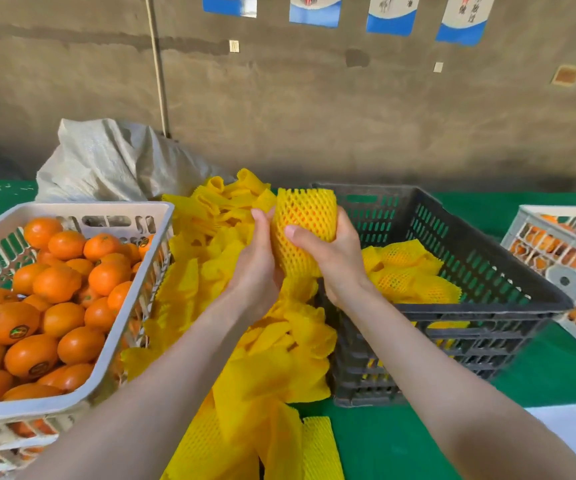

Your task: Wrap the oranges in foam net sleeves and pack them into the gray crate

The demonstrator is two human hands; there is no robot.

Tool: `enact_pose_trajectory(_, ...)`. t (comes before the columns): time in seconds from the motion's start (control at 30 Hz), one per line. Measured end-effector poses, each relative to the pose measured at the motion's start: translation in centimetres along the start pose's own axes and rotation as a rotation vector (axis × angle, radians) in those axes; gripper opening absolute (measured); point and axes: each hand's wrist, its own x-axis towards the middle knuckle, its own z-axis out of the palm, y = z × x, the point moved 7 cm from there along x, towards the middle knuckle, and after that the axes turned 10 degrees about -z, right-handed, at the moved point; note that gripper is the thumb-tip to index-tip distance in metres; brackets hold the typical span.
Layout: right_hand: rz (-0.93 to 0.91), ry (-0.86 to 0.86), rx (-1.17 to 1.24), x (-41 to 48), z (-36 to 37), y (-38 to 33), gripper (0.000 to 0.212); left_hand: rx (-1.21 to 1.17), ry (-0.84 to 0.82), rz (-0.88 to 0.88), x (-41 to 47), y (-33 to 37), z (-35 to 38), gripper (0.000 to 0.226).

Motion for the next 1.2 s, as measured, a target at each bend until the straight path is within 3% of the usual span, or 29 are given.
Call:
enact_pose_trajectory(0.13, -0.063, 0.071, -0.066, 4.0, -6.3, -0.4, 0.035, 0.144, 0.073, 0.04, 1.8, -1.8, 4.2, 0.027)
enact_pose_trajectory(0.2, -0.056, 0.091, -0.158, 6.4, -9.6, 0.4, 0.035, 0.409, 0.066, 0.073, 3.1, -3.1, 5.9, 0.023)
enact_pose_trajectory(0.3, -0.006, 0.074, -0.361, 10.5, -13.5, 2.8, 0.044, 0.89, -0.024, 0.269, 4.9, -4.4, 8.6, 0.019)
enact_pose_trajectory(0.37, -0.001, -0.011, -0.636, 13.4, -15.1, 4.6, 0.056, 1.237, -0.114, 0.397, 5.8, -5.4, 11.3, 0.018)
enact_pose_trajectory(0.47, 0.042, -0.209, -1.014, 16.8, -16.0, 8.1, 0.075, 1.741, -0.222, 0.412, 8.1, -7.9, 14.0, 0.029)
enact_pose_trajectory(0.57, 0.106, -0.331, -1.161, 19.3, -16.4, 11.7, 0.082, 2.002, -0.231, 0.379, 9.8, -9.9, 13.9, 0.034)
enact_pose_trajectory(0.73, 0.148, -0.529, -1.346, 21.5, -16.3, 17.4, 0.078, 1.976, -0.091, 0.424, 11.2, -10.5, 12.6, 0.034)
enact_pose_trajectory(0.9, 0.19, -0.606, -1.359, 21.6, -16.4, 22.0, 0.061, 1.855, -0.036, 0.346, 12.0, -10.3, 12.0, 0.036)
enact_pose_trajectory(1.07, 0.199, -0.642, -1.406, 21.5, -16.2, 22.8, 0.098, 1.814, 0.011, 0.327, 12.2, -10.1, 11.9, 0.036)
enact_pose_trajectory(1.2, 0.11, -0.636, -1.514, 21.3, -14.8, 21.7, 0.074, 1.816, 0.017, 0.331, 12.1, -9.9, 12.0, 0.035)
